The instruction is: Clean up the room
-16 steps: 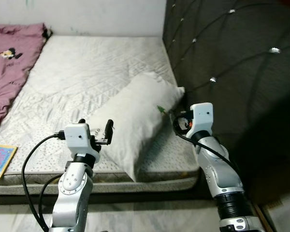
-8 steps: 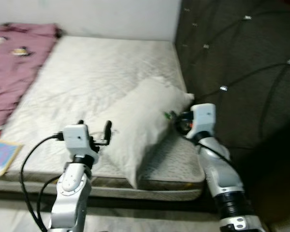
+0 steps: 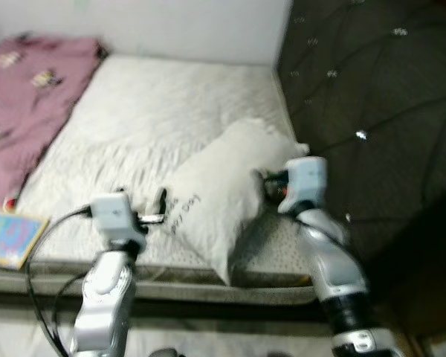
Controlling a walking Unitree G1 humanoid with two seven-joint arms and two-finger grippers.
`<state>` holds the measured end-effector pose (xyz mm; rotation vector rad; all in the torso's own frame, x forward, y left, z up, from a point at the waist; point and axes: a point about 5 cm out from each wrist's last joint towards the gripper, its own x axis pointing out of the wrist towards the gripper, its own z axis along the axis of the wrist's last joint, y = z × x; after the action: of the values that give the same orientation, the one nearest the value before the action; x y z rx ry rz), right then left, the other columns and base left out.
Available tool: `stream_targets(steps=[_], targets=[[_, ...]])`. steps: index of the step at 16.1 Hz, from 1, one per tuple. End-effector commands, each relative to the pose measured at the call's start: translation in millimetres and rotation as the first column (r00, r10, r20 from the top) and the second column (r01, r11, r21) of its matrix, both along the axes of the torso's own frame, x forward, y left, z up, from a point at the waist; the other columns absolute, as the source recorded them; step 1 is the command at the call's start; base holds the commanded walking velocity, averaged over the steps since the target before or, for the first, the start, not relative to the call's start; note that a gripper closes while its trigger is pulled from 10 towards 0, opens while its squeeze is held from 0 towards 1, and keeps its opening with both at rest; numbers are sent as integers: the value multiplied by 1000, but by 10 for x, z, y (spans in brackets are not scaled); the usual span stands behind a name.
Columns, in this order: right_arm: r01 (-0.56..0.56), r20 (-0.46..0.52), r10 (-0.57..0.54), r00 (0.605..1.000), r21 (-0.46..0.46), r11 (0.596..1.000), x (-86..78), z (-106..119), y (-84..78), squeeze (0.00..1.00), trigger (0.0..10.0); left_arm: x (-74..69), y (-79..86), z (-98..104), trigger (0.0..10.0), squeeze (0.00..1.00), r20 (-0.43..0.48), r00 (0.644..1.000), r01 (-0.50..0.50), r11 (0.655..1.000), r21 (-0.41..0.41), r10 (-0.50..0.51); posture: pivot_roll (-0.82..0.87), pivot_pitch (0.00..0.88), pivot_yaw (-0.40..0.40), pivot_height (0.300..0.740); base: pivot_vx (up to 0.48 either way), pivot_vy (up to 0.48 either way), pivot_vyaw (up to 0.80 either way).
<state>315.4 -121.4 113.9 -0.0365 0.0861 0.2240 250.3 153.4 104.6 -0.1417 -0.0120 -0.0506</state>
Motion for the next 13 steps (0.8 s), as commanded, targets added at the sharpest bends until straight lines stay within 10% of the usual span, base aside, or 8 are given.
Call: stream_targets(steps=[1,13], targets=[[31,-3,-31,1000,-17,999,10,-10,-121,0,10000,2,-78,5,10000,0,0,1000,22,1000,-9,-22,-76,13,1,740,0,469,0],[23,5,-23,1000,-20,1000,17,-8,-110,0,10000,-19,-83,53,10000,0,44,998,46,999,-8,-45,-77,15,0,740,303,36,-141]])
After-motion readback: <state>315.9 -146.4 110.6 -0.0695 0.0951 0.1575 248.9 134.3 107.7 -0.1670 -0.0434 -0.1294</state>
